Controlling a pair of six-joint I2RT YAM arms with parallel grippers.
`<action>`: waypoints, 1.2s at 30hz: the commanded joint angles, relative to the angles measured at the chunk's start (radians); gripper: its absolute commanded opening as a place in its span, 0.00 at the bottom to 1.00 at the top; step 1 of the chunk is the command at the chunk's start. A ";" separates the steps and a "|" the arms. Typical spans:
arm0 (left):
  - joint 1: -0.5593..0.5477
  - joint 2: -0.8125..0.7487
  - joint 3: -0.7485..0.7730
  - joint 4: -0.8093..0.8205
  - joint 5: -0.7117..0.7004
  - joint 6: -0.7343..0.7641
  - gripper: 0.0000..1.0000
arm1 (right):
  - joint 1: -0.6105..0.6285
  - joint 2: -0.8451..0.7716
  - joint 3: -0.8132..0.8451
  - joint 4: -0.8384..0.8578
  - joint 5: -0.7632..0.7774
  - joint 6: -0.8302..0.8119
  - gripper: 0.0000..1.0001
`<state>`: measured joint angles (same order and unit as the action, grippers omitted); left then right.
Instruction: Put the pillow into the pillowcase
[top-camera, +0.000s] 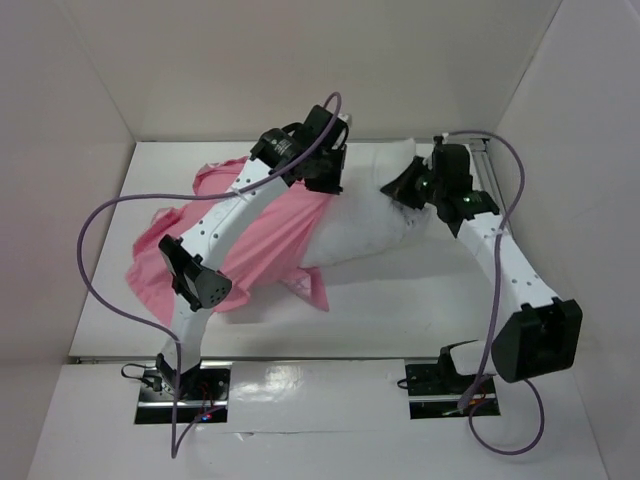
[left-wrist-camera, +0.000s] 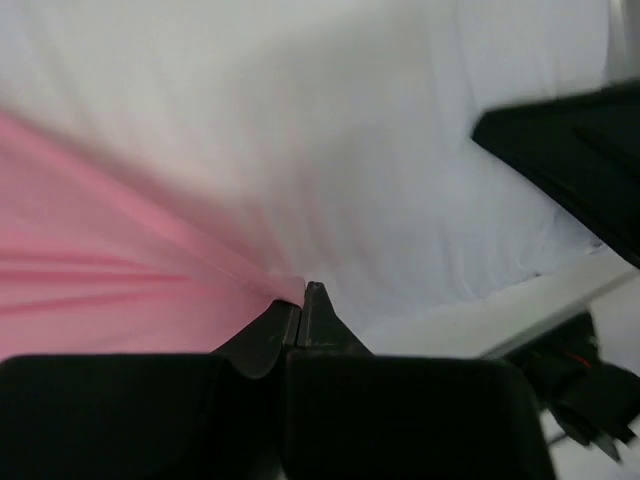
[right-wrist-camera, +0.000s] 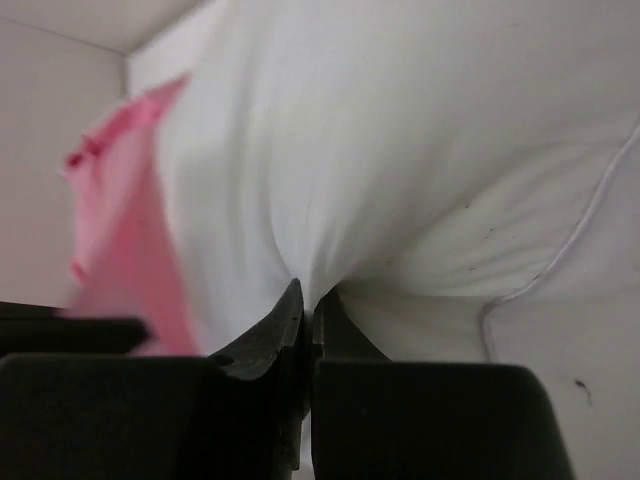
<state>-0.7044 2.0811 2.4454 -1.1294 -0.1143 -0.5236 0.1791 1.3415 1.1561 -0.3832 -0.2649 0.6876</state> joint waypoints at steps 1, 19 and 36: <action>-0.084 -0.027 0.075 0.233 0.367 -0.058 0.00 | 0.097 -0.159 0.198 0.064 -0.051 0.037 0.00; -0.020 0.025 0.026 0.275 0.378 -0.059 0.00 | 0.534 -0.482 -0.415 -0.014 0.388 0.254 0.00; -0.011 -0.289 -0.463 0.203 -0.026 -0.006 0.94 | 0.543 -0.328 -0.101 -0.225 0.449 -0.006 0.83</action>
<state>-0.7124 1.9438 2.0563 -0.9043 0.0608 -0.5480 0.7208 0.9863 0.9089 -0.5419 0.1291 0.7944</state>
